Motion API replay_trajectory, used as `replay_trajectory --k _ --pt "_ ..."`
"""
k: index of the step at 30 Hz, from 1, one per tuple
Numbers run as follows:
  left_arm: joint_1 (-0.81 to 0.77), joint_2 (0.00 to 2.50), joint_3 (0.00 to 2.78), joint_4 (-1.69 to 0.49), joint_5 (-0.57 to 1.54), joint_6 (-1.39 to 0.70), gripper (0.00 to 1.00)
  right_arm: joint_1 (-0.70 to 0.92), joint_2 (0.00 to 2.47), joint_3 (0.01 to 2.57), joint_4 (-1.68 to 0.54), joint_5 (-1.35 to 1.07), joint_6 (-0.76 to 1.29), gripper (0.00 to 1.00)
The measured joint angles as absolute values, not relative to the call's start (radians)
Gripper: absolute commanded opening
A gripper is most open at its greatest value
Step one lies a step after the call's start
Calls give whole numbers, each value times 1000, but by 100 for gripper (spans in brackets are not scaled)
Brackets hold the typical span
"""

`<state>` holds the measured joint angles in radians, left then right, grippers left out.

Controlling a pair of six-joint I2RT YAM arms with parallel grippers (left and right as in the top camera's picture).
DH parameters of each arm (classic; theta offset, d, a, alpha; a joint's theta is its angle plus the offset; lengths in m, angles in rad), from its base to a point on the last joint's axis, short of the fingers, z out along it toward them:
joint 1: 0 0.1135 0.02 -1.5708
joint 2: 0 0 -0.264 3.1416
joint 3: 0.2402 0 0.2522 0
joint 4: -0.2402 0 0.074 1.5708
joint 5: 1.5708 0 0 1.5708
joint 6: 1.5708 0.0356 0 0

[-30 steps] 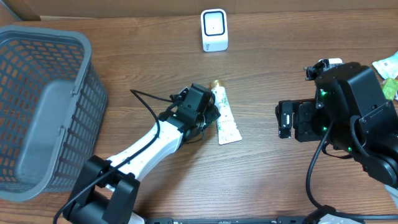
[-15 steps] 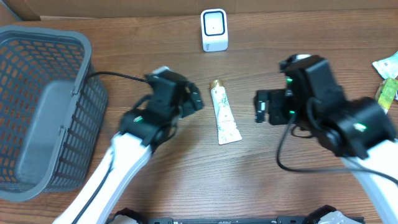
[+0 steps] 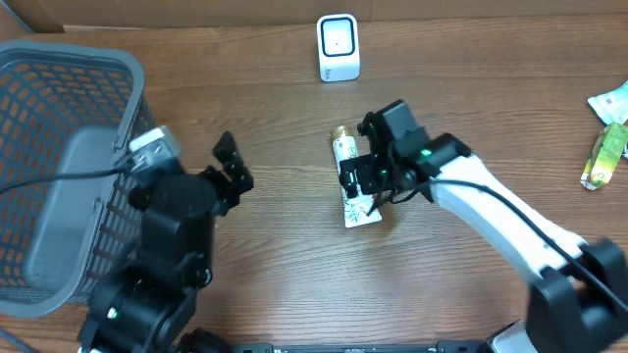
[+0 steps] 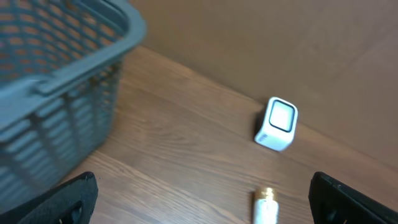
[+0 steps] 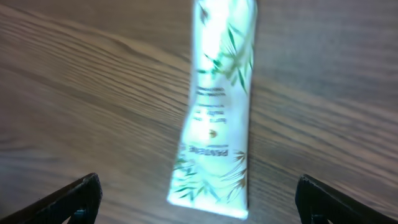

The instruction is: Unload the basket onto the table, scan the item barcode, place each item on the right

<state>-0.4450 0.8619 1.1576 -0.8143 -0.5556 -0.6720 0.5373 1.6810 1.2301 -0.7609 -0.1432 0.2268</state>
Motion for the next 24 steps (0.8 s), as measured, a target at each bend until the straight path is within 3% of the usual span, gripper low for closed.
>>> replay_trajectory --k 9,18,24 --pt "-445 877 1158 -901 -626 -669 100 593 1737 1227 -795 -68 253 100" --pt "-445 905 1158 -909 -643 -681 100 751 1751 1227 -838 205 321 100" --pt "-445 904 1158 -913 -679 -693 100 747 1871 1227 -820 254 350 100"
